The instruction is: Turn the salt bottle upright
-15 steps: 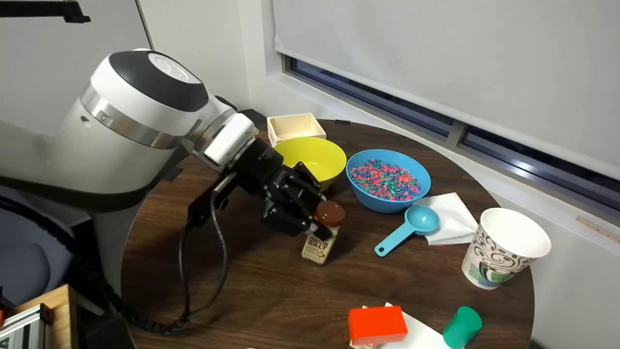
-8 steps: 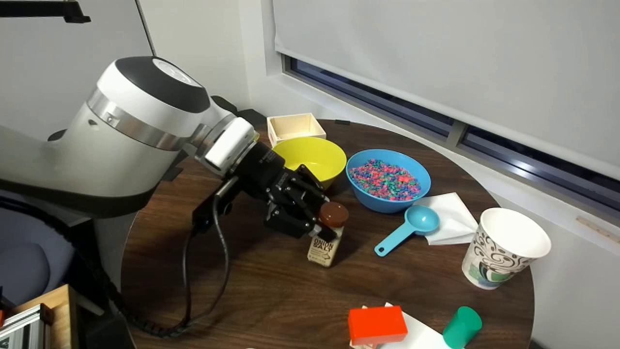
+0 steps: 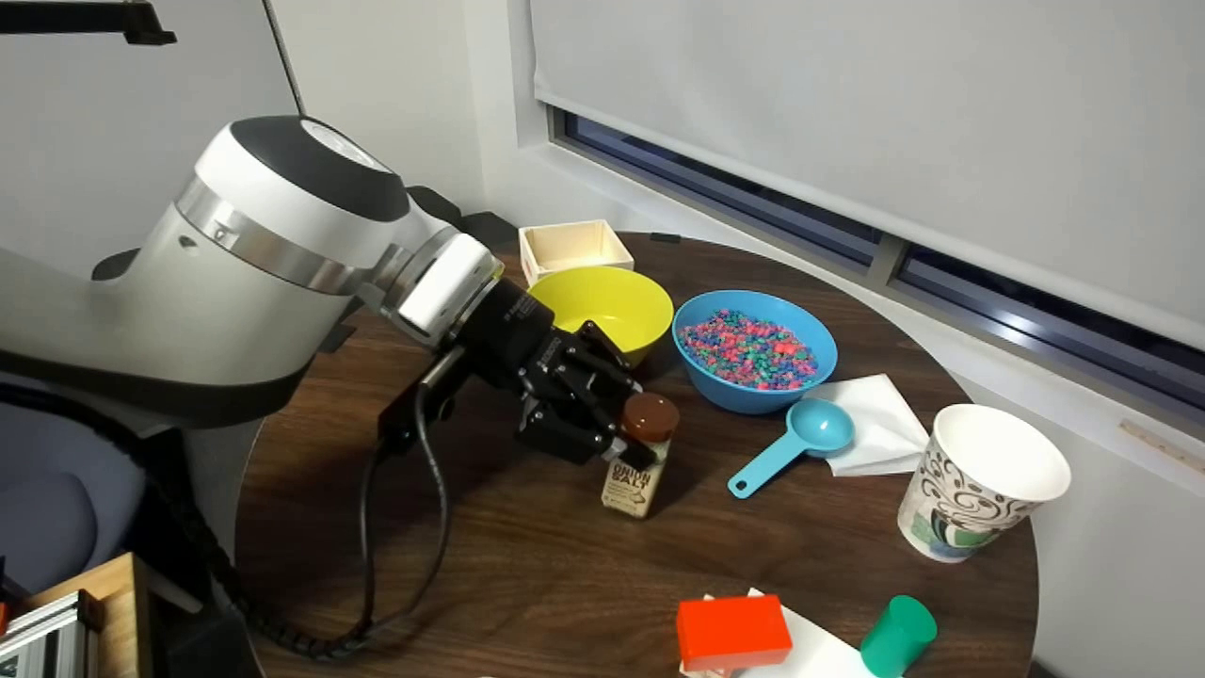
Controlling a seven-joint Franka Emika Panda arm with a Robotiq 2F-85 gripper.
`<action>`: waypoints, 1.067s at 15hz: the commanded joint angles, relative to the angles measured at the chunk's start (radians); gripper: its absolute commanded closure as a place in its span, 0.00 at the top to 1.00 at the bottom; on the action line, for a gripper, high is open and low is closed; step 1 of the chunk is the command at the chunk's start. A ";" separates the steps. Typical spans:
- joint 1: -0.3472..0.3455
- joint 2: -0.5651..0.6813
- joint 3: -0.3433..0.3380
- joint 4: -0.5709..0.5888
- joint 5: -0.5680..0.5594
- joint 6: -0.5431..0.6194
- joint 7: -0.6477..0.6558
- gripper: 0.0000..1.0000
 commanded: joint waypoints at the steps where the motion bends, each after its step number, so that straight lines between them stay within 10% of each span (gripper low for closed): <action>1: 0.023 0.014 -0.015 0.001 -0.027 -0.020 0.049 0.80; 4: 0.024 0.003 -0.018 0.004 -0.015 -0.020 0.041 0.99; 16: 0.010 -0.098 -0.085 0.059 0.376 0.040 -0.418 1.00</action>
